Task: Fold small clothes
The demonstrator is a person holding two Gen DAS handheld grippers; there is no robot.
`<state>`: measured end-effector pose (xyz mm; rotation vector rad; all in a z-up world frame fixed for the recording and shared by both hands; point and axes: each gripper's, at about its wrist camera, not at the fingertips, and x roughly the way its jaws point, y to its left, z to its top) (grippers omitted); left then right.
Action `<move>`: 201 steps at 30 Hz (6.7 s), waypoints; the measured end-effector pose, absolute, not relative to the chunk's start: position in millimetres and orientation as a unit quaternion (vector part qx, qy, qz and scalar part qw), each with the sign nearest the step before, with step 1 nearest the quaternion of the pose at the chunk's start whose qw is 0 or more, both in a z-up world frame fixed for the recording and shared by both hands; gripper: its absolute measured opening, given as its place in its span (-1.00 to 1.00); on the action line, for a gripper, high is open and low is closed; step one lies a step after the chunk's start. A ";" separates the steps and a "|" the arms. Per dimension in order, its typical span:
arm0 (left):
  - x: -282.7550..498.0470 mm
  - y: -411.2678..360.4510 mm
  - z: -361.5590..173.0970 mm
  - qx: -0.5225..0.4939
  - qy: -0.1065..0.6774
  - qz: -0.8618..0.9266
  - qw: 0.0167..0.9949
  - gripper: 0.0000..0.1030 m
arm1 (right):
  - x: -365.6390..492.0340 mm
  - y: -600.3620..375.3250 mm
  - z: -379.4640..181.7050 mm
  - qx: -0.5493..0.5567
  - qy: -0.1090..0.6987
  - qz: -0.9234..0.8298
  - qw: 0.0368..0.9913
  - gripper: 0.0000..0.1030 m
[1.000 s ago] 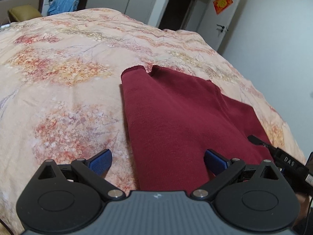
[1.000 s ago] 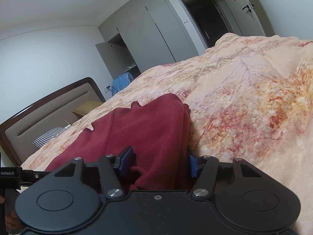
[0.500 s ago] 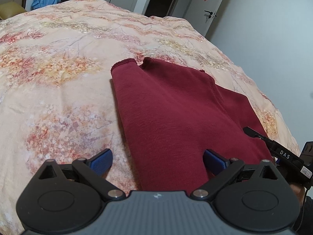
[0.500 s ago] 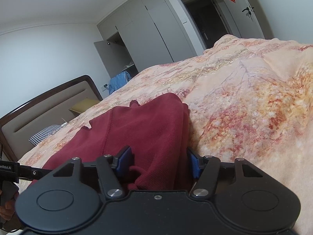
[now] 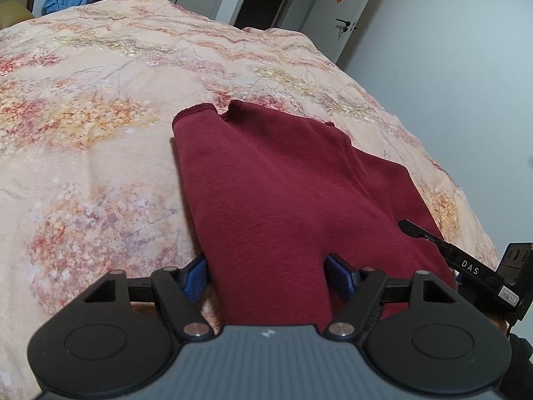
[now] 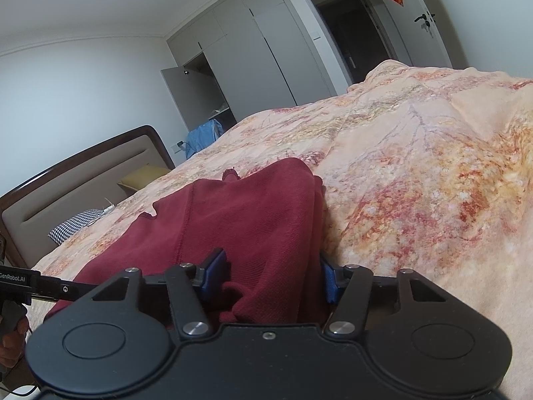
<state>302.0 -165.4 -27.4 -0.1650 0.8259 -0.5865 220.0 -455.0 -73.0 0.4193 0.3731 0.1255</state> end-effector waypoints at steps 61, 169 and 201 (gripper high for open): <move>382.9 -33.5 -8.5 -0.134 0.376 -0.149 0.905 0.12 | 386.7 -331.8 -41.6 0.198 0.191 0.105 0.956 -0.14; 71.9 -12.2 5.9 -0.072 0.250 -0.043 0.965 1.00 | 63.9 -217.3 -4.8 0.049 0.135 0.041 0.989 0.99; 70.8 -21.2 4.7 -0.045 0.266 -0.005 0.963 1.00 | 66.0 -219.9 -10.8 0.059 0.146 0.041 0.987 0.99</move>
